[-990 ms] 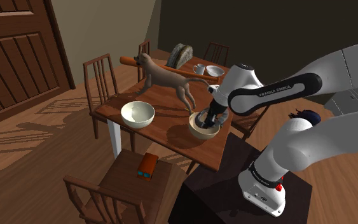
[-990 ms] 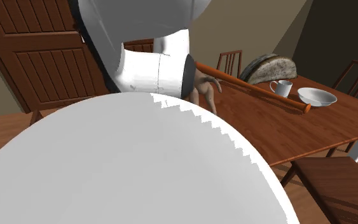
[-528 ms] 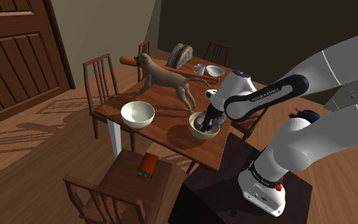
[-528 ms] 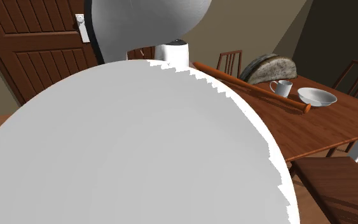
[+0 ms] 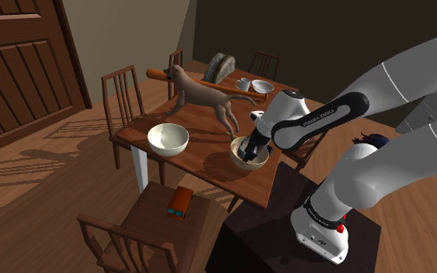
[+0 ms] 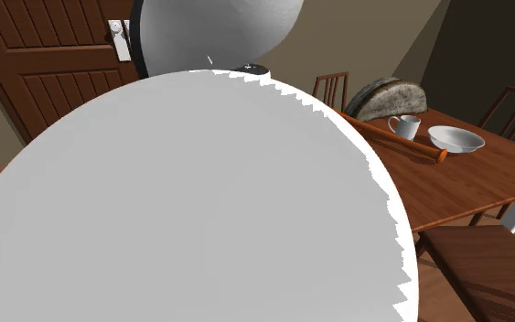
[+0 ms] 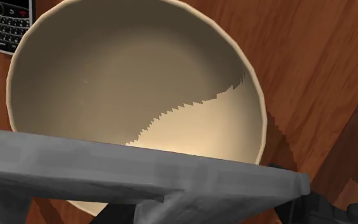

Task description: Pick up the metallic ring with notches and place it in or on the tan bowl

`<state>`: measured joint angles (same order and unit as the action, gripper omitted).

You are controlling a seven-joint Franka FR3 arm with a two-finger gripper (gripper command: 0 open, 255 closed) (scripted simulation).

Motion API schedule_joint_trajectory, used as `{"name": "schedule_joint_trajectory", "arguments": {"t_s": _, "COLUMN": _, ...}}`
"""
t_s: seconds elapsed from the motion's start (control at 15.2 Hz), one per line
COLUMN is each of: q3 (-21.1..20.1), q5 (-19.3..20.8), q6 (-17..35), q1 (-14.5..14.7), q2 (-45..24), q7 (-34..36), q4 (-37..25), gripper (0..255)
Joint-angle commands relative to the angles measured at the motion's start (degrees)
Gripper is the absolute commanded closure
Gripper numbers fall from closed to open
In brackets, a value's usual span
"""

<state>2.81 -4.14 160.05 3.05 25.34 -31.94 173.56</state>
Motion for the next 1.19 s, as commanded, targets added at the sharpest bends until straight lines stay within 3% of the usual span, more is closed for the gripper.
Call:
{"name": "schedule_joint_trajectory", "arguments": {"t_s": 0.0, "q3": -0.1, "q5": 0.0, "q6": -2.6, "q1": 0.1, "q2": -0.1, "q7": 0.1, "q4": 0.5, "gripper": 255}}
{"name": "schedule_joint_trajectory", "arguments": {"t_s": 0.07, "q3": 0.2, "q5": 0.2, "q6": -3.1, "q1": -0.2, "q2": -0.2, "q7": -0.3, "q4": -0.2, "gripper": 0}}
{"name": "schedule_joint_trajectory", "arguments": {"t_s": 0.4, "q3": -0.1, "q5": 0.0, "q6": -2.6, "q1": 0.1, "q2": -0.1, "q7": 0.1, "q4": 0.5, "gripper": 0}}
{"name": "schedule_joint_trajectory", "arguments": {"t_s": 0.66, "q3": -0.8, "q5": 1.4, "q6": -15.7, "q1": -1.5, "q2": 11.9, "q7": 0.9, "q4": -0.7, "gripper": 0}}
{"name": "schedule_joint_trajectory", "arguments": {"t_s": 1.12, "q3": -0.8, "q5": 1.4, "q6": -15.7, "q1": -1.5, "q2": 11.9, "q7": 0.9, "q4": -0.7, "gripper": 0}}
